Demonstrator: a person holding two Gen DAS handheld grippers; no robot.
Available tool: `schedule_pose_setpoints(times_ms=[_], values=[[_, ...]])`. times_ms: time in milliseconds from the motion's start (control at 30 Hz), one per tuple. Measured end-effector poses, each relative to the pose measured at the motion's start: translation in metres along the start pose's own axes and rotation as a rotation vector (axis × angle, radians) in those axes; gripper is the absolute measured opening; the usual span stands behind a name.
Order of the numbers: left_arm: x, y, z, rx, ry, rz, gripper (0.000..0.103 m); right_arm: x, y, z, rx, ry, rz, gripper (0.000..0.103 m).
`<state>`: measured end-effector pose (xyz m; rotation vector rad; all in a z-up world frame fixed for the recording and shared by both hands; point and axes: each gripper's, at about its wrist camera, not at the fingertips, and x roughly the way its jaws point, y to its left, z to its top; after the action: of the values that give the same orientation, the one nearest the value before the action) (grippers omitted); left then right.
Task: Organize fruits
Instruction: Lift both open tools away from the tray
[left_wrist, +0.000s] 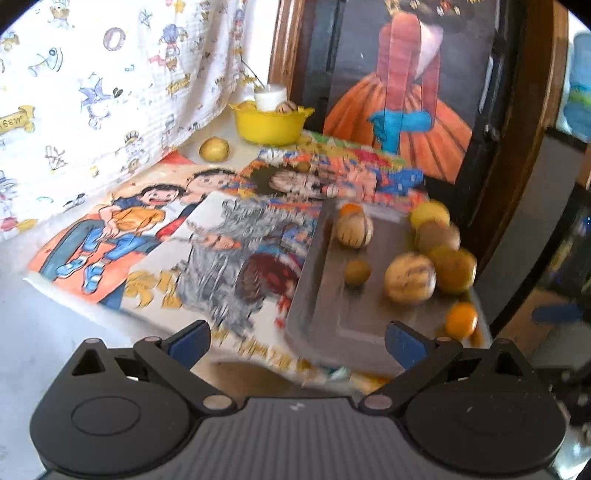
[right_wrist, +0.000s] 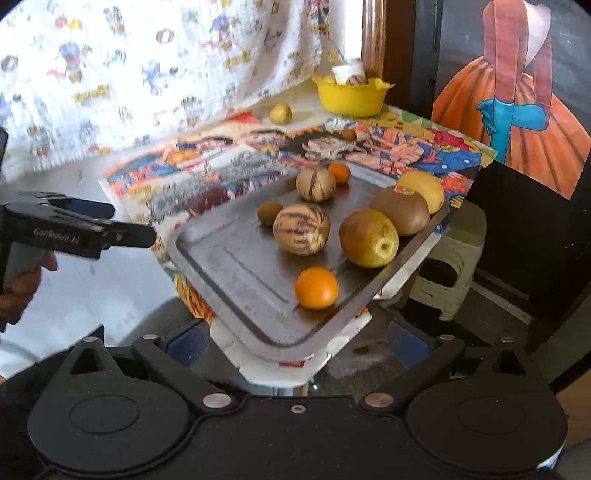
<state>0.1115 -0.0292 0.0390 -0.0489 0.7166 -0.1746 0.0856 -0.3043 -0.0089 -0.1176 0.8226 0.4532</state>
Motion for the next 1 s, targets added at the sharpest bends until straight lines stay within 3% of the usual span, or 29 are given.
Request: schedule_pose_setpoints(times_ms=[133, 300, 700, 833, 1000], values=[[-0.001, -0.003, -0.013, 0.069, 0.047, 0.033, 0.102, 0.001, 0.003, 0.003, 0.023, 0.028, 0.056, 0.102], [-0.002, -0.002, -0.022, 0.111, 0.081, 0.061, 0.102, 0.001, 0.015, 0.013, -0.002, 0.018, 0.063, 0.102], [0.000, 0.020, 0.007, 0.143, 0.067, 0.134, 0.102, 0.001, 0.017, 0.058, -0.065, -0.061, 0.068, 0.102], [-0.002, 0.036, 0.029, 0.135, 0.032, 0.228, 0.102, -0.012, 0.005, 0.094, -0.128, -0.129, 0.049, 0.102], [-0.028, 0.057, 0.075, 0.170, -0.106, 0.355, 0.103, -0.051, -0.007, 0.165, -0.286, -0.290, -0.009, 0.102]])
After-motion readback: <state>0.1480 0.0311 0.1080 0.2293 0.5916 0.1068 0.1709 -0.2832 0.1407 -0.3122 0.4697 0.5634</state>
